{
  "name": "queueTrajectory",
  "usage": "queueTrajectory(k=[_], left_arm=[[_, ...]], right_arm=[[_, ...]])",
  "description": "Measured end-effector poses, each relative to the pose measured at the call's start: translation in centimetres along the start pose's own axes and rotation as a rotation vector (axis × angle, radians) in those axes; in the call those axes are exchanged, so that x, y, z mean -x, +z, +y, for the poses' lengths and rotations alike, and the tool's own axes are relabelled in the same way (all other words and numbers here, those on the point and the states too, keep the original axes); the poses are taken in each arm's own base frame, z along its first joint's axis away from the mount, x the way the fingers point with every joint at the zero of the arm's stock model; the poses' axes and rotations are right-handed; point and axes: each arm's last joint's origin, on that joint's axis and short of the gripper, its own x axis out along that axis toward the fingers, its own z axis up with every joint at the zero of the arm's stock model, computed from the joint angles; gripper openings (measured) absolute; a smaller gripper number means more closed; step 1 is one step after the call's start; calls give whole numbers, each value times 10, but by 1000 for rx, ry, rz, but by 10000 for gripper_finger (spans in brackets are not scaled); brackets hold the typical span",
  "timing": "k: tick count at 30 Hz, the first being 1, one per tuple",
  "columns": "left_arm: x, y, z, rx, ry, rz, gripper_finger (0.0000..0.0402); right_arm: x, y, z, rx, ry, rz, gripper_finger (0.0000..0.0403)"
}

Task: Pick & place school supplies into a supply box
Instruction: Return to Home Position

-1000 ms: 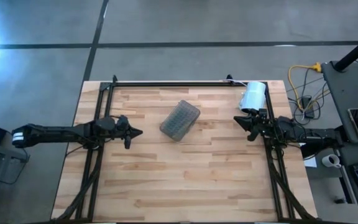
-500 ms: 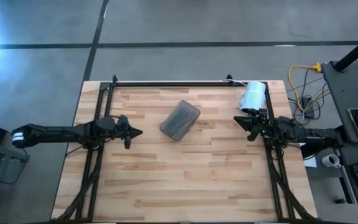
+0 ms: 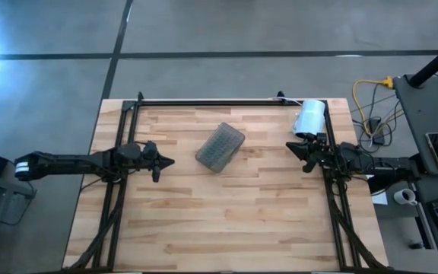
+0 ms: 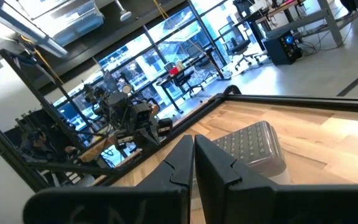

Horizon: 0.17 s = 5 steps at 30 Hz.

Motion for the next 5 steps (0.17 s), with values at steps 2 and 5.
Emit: queueTrajectory(k=[2,5], left_arm=[[0,0,0,0,0,0,0],[0,0,0,0,0,0,0]], right_arm=[[0,0,0,0,0,0,9],[0,0,0,0,0,0,9]])
